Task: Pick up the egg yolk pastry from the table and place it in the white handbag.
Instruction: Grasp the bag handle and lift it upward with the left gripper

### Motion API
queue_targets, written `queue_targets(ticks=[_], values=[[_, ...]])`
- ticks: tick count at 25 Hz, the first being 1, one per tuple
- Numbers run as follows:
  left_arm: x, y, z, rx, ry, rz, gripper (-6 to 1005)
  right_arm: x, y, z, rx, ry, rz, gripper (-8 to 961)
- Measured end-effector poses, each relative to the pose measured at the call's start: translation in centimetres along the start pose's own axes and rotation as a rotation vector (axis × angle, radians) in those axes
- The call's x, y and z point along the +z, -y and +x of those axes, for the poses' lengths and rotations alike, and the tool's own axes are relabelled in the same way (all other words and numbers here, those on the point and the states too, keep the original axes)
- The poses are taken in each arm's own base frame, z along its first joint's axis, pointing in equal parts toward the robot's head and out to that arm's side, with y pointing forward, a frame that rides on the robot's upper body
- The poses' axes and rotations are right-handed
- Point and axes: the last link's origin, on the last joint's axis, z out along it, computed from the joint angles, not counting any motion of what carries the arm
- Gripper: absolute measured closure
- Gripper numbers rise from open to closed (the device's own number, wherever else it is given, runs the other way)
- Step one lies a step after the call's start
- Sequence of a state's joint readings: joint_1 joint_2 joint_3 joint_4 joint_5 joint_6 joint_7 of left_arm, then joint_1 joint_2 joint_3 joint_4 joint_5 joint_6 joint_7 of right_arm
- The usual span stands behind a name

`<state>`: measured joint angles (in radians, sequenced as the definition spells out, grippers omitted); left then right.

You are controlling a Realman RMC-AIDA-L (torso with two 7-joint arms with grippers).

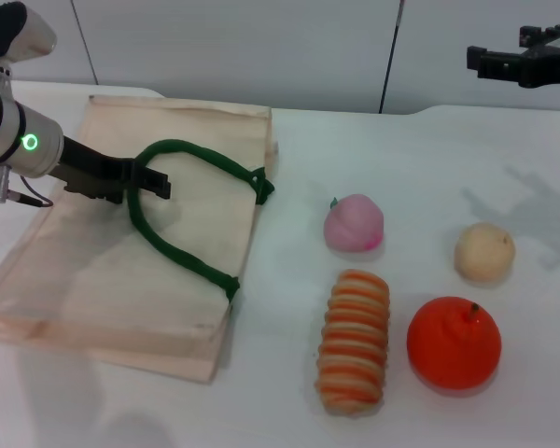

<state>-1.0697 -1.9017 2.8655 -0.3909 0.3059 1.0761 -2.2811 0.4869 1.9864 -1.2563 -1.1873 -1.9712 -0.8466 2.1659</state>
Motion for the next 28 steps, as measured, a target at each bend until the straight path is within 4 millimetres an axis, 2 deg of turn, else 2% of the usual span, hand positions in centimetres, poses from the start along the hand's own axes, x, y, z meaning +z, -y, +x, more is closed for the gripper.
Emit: queue_targets(ticks=[20,22,28], values=[[1.0,-0.3,0.5,0.038,0.029,0.072,125,0.5,-0.7,-0.5,-0.002,0.008,-0.018,75],[1.0,-0.1,0.5,0.035,0.023,0.08,165,0.5,-0.7,-0.4,-0.001,0.007,-0.019,76],[1.1,-0.1,0.6,0.041,0.018,0.084,373,0.6,-0.8,-0.6,0.007,0.018,-0.027,76]])
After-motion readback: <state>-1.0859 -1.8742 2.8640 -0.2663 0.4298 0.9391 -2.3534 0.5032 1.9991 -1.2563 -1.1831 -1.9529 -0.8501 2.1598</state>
